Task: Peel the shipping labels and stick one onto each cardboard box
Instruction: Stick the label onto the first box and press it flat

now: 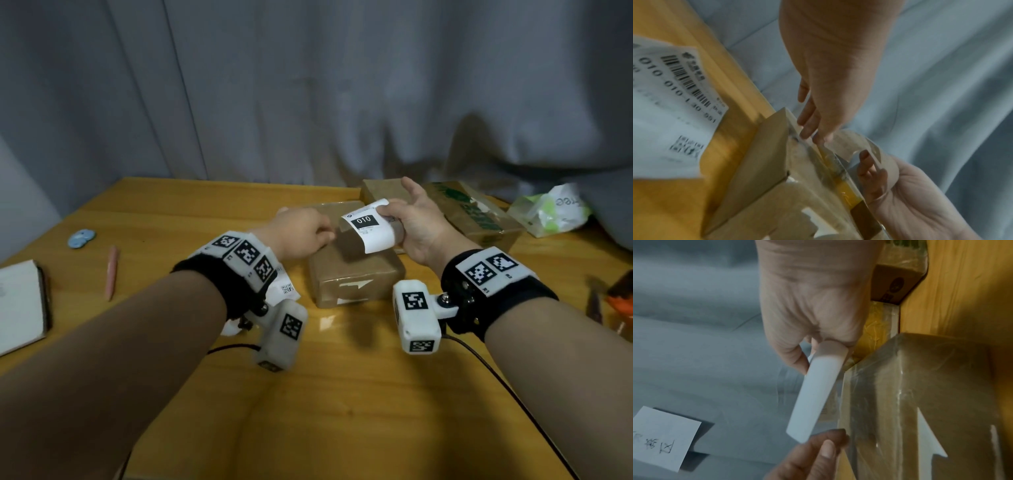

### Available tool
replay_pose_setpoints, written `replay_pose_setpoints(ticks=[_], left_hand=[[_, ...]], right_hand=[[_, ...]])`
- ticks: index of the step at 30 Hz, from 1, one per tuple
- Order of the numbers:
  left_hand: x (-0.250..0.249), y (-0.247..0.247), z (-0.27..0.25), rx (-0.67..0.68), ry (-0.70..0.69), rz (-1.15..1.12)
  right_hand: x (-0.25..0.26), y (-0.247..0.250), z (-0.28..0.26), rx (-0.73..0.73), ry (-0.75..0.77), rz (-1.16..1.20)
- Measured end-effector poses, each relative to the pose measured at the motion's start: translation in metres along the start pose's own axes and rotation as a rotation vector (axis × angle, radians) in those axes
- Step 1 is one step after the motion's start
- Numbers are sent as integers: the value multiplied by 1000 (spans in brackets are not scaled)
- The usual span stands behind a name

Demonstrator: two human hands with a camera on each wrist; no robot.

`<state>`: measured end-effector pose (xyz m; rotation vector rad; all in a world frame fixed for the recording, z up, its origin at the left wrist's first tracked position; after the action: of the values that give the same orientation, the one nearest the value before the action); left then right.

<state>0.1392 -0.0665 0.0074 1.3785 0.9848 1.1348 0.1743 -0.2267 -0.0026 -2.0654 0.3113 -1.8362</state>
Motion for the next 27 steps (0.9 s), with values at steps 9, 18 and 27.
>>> replay_pose_setpoints(ticks=[9,18,27], left_hand=[[10,-39,-8,252,22,-79],[31,-14,6,-22,276,-1071],[26,-19,17,-118,367,-1472]], right_hand=[[8,3,2,67,71,-96],[6,-14,18,102,161,-88],[-7,-18,28,99,71,-200]])
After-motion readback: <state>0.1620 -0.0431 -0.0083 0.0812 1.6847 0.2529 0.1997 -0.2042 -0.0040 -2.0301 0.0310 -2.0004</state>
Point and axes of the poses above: each hand's wrist, its own z-axis towards the middle knuckle, its own y-axis out of the back of the hand, x = y × z, the point moved 8 cm from there along z, towards the middle knuckle, and after that the axes turned 13 degrees about z, right-handed, at the moved point
